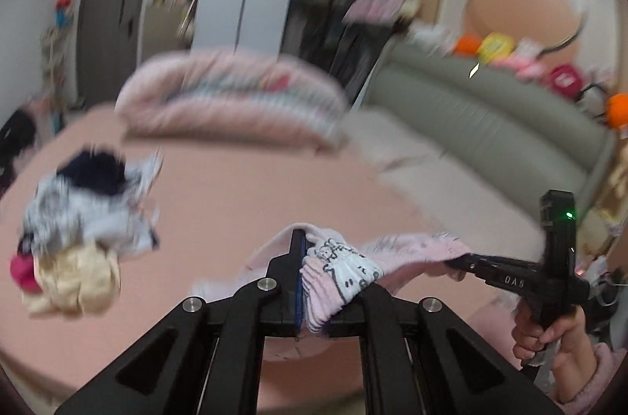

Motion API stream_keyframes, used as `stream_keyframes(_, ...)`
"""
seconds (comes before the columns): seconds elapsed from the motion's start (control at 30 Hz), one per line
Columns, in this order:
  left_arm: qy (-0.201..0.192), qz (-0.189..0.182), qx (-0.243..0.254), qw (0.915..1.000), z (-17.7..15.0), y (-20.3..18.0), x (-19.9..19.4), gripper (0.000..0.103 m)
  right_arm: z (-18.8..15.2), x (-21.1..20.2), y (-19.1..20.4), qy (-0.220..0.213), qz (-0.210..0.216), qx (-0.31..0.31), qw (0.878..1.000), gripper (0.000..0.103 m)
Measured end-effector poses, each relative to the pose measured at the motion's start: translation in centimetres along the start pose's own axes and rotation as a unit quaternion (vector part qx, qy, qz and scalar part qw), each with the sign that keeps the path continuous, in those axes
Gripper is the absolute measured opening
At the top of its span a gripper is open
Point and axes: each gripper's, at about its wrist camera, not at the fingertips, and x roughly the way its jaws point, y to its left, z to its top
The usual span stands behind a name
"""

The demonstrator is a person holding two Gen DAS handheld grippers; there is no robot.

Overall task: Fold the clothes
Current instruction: 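Lift and stretch the pants between both tools, holding both cuffs, then lay the pants flat on the bed and open both tools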

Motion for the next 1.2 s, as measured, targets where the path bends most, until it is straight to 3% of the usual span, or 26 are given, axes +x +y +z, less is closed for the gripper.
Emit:
stream_keyframes(0.07,-0.026,-0.016,0.013,0.9994,1.2,-0.6,-1.7,0.005,0.6,-1.6,0.9,-0.022,-0.011,-0.018,1.0,0.012)
stream_keyframes(0.17,-0.036,-0.01,0.037,0.9986,1.6,-1.1,-1.4,0.005,1.5,-4.0,2.2,-0.054,-0.028,-0.045,0.997,0.012)
stream_keyframes(0.23,0.003,0.001,0.025,0.9997,0.7,-0.4,1.8,0.005,1.9,-5.1,2.8,-0.068,-0.041,-0.06,0.995,0.012)
stream_keyframes(0.4,0.137,0.022,-0.019,0.9902,-0.3,3.6,13.5,0.005,2.0,2.6,-0.8,0.02,-0.069,-0.015,0.997,0.011)
stream_keyframes(0.47,0.103,0.024,-0.015,0.9942,3.3,3.6,13.3,0.005,4.6,2.3,-0.7,-0.004,-0.057,-0.009,0.998,0.011)
stream_keyframes(0.53,0.031,0.019,0.009,0.9993,7.6,2.5,10.5,0.005,8.2,-0.6,0.5,-0.065,-0.04,-0.021,0.997,0.011)
stream_keyframes(0.63,-0.059,0.038,0.055,0.996,12.1,0.5,5.2,0.005,11.5,-6.0,2.8,-0.166,-0.04,-0.058,0.984,0.011)
stream_keyframes(0.7,-0.068,0.051,0.069,0.9939,12.7,0.0,3.8,0.005,12.7,-8.1,3.9,-0.206,-0.039,-0.067,0.976,0.011)
stream_keyframes(0.77,-0.045,0.063,0.076,0.9941,11.3,0.0,4.2,0.005,11.9,-8.5,4.3,-0.215,-0.036,-0.062,0.974,0.011)
stream_keyframes(0.9,0.048,0.078,0.06,0.994,4.9,1.5,8.2,0.005,6.6,-5.4,3.6,-0.167,-0.037,-0.041,0.984,0.011)
stream_keyframes(0.97,0.12,0.074,0.022,0.9897,-0.1,3.3,11.7,0.006,2.8,-1.1,2.2,-0.087,-0.042,-0.011,0.995,0.011)
stream_keyframes(1.07,0.229,0.106,-0.006,0.9677,-8.4,5.5,17.3,0.005,-4.4,6.9,-0.9,0.06,-0.065,0.046,0.995,0.011)
stream_keyframes(1.2,0.338,0.095,-0.045,0.9351,-16.3,6.5,20.4,0.007,-11.6,13.5,-2.1,0.221,-0.085,0.052,0.97,0.012)
